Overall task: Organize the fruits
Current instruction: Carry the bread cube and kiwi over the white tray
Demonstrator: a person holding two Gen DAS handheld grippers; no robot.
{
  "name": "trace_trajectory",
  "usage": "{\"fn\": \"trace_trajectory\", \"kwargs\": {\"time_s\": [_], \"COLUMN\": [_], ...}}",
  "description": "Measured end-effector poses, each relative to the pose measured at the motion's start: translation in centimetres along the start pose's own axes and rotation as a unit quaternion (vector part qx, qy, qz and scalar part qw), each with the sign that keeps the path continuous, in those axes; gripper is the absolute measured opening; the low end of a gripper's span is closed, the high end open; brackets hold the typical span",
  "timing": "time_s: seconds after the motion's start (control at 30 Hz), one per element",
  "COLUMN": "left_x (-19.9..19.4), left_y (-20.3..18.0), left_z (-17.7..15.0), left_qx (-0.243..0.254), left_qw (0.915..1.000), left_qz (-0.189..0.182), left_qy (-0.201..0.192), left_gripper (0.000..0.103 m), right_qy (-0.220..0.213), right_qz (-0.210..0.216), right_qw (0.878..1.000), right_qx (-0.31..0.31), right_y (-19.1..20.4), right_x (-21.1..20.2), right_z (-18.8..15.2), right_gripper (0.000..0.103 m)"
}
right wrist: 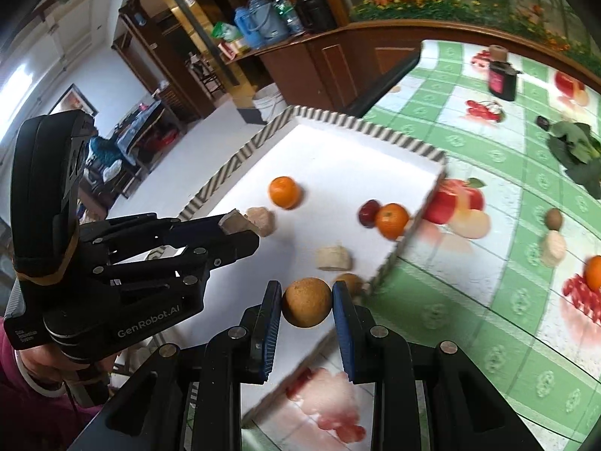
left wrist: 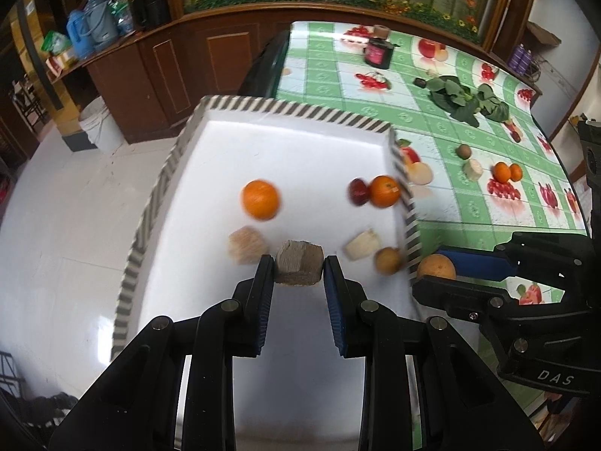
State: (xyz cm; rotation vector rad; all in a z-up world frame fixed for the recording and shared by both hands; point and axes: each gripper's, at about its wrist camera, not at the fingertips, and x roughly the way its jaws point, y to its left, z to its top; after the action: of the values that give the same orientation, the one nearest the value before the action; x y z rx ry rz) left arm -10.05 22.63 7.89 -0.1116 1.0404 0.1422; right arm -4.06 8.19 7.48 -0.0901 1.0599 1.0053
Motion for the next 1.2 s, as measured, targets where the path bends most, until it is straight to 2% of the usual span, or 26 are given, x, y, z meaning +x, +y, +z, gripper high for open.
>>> {"fn": "trace_trajectory", "kwargs": {"time_s": [0.2, 0.57, 1.2], "left_x": [1.0, 2.5, 4.1], "left_y": [2.6, 3.4, 3.2], "left_z": [-1.4, -1.6, -1.1], "left_qx": [-0.024, -0.032, -0.032], "left_qw": [0.9994, 0.9989, 0.9986], "left_qz": [0.006, 0.009, 0.018], "left_qy": [0.022, 0.033, 0.038], "left_gripper": [0.026, 0.026, 0.026], "right_qy": [0.026, 0.053, 0.052], "right_qz": [0.011, -0.001, -0.012], "right_qw": [1.000, 0.999, 0.998], "right_qx": [-0.006, -0.001, -0.013], "right_y": [0.9, 0.5, 1.3], "right_x": [2.4, 5.0, 6.2], "right_z": [0.1, 0.1, -0.1], "right_gripper": [0.027, 0.027, 0.027]}}
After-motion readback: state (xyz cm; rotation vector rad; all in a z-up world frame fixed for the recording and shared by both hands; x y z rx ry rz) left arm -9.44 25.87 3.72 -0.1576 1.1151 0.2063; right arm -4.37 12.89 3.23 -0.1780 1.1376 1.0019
